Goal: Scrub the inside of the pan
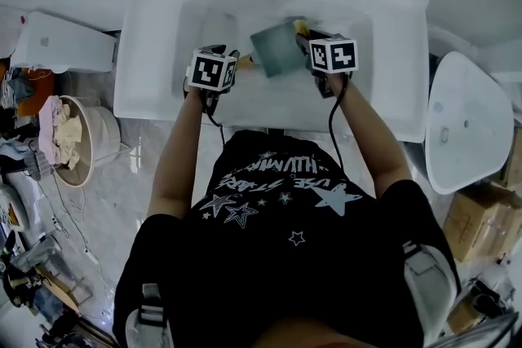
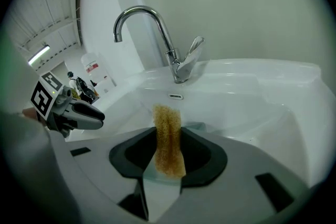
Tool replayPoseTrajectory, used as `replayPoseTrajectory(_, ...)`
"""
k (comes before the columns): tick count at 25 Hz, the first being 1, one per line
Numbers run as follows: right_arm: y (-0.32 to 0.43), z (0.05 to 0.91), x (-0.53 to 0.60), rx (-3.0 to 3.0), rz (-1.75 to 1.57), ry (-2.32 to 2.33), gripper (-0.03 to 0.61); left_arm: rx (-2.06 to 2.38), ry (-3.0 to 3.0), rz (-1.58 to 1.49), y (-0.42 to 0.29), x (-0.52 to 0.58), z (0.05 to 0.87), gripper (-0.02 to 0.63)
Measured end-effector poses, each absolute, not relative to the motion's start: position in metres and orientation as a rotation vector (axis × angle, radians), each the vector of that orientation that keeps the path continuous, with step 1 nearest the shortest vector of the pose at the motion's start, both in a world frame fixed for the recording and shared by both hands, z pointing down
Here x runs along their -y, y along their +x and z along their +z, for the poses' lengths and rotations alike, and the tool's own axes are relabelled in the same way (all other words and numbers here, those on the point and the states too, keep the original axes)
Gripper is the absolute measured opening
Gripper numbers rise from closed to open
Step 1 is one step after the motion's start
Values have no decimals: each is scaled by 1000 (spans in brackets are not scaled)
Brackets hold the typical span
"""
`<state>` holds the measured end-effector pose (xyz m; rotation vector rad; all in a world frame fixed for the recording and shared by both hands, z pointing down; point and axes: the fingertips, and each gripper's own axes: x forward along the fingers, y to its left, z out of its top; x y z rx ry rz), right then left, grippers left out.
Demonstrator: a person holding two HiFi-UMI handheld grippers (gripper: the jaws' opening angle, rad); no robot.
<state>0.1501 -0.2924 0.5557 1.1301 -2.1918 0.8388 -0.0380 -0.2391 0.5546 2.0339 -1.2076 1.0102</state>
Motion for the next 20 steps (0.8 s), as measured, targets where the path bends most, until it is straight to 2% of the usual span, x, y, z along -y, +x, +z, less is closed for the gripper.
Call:
replayPoseTrajectory(7,147,538,288,2303,884,1196,143,1212,2071,899,-33,237,550,103)
replayPoseTrajectory(20,129,503,220,2371,912,1378,140,1121,2162,835,-41,179,534,101)
